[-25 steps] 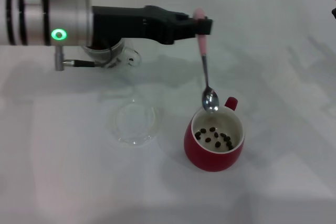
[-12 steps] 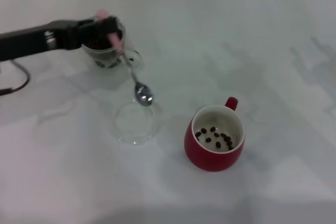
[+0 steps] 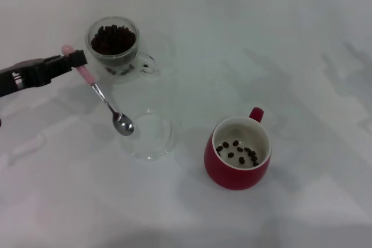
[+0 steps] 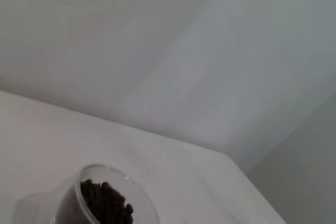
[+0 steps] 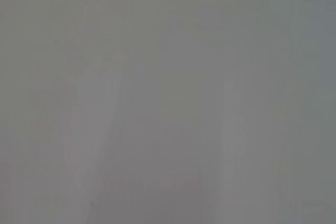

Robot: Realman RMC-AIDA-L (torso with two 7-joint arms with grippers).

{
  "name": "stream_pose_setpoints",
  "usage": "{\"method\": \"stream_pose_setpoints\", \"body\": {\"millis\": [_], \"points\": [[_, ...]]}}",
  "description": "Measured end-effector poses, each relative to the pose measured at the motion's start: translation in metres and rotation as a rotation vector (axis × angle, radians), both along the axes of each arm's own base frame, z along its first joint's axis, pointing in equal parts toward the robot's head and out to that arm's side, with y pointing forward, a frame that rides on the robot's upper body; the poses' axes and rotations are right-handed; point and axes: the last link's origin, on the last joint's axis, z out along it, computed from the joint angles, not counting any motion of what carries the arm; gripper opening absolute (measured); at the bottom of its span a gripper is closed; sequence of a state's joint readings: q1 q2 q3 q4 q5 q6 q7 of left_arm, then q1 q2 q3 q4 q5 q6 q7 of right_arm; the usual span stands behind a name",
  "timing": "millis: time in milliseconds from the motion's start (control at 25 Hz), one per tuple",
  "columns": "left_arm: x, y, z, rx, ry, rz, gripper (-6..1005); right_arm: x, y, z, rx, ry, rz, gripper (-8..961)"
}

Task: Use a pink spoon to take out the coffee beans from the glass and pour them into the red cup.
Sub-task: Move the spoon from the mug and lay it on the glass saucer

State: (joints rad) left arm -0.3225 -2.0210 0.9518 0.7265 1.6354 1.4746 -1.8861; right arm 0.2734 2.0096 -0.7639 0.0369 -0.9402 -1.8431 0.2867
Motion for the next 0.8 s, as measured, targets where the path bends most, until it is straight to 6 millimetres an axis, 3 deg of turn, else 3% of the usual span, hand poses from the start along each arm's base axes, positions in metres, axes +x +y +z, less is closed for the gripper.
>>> {"method": "stream_pose_setpoints", "body": {"millis": [360, 800], "points": [[-0.004, 0.007, -0.021, -0.014, 0.042, 0.017, 128, 0.000, -0.003, -0.002, -0.005, 0.015, -0.003, 609], [0.007, 0.018, -0.041, -0.018, 0.044, 0.022, 127, 0.001, -0.004, -0.002, -0.008, 0.016, -0.011, 609]]}}
